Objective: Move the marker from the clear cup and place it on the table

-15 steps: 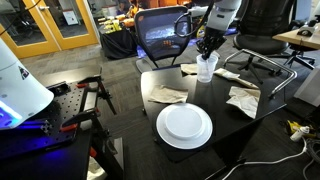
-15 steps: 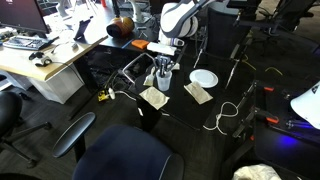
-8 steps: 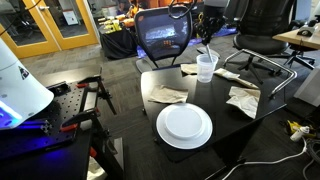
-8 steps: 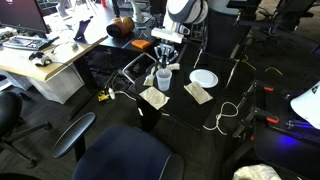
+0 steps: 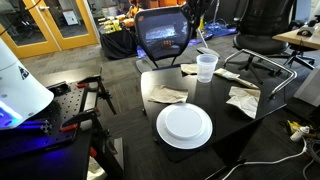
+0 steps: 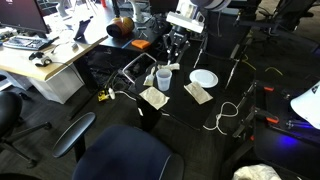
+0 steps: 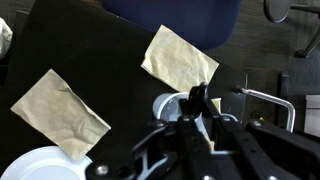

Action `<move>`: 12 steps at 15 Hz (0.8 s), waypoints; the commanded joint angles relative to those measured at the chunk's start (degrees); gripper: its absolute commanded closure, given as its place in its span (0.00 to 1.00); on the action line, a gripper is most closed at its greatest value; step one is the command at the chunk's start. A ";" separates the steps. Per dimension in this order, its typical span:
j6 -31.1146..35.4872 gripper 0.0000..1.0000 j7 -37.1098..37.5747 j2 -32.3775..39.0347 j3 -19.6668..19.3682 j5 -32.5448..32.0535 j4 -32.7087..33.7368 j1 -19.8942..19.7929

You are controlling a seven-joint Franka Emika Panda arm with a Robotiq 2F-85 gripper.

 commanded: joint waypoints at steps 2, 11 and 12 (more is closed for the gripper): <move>6.51 0.96 -1.47 -9.68 0.77 -0.55 -12.83 2.24; 15.50 0.96 0.73 -13.50 3.94 -3.91 -25.00 6.28; 16.24 0.96 0.88 -12.76 4.21 -5.00 -25.35 6.61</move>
